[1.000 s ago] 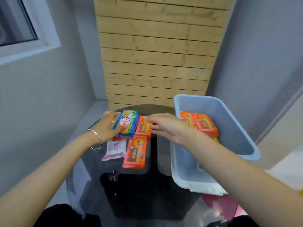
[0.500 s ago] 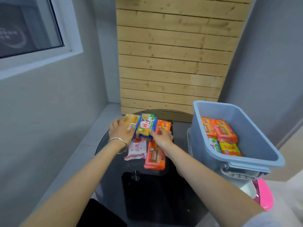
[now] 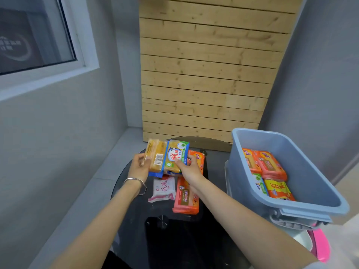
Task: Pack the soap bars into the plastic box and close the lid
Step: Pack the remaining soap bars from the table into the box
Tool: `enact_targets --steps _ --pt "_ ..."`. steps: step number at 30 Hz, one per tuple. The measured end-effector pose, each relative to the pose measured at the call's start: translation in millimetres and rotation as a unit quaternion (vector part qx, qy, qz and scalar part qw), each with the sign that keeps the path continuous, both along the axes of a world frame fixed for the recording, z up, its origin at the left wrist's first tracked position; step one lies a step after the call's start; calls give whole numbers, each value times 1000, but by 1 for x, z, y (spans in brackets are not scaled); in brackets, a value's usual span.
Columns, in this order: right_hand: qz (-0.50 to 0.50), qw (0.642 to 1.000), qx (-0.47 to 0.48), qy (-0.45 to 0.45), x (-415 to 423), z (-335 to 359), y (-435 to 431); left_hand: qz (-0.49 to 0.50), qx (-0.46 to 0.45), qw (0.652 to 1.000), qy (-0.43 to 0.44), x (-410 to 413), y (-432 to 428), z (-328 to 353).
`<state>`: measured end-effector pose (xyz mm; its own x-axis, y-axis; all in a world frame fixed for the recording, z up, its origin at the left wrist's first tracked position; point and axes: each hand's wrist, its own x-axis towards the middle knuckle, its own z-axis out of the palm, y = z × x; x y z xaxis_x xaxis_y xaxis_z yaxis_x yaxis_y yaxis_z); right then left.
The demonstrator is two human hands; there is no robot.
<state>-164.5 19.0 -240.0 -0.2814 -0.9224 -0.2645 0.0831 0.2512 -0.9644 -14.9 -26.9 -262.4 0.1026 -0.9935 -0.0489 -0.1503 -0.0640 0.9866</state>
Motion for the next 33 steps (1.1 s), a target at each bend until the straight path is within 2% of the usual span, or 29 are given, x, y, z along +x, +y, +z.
enact_targets --steps 3,8,11,14,17,20,23,26,33 --pt "-9 997 -47 -68 -8 21 10 -31 -7 998 58 4 2 27" --pt "24 991 -109 -73 -44 79 35 -171 -23 983 67 -5 13 100" --pt "30 991 -128 -31 -71 111 52 -264 -33 960 91 -26 23 136" --pt "41 990 -130 -23 -117 138 72 -336 -42 938 74 -60 37 158" --pt "64 991 -117 8 -165 154 94 -371 -68 925 51 -108 50 165" --pt "25 995 -87 45 -202 152 108 -380 -100 919 36 -163 60 161" --pt "-30 996 -62 63 -233 139 117 -373 -128 919 1 -208 65 149" --pt "-56 990 -61 110 -250 125 125 -351 -163 919 -81 -232 65 134" --pt "37 969 33 241 -264 118 124 -369 -182 877 -248 -230 50 115"
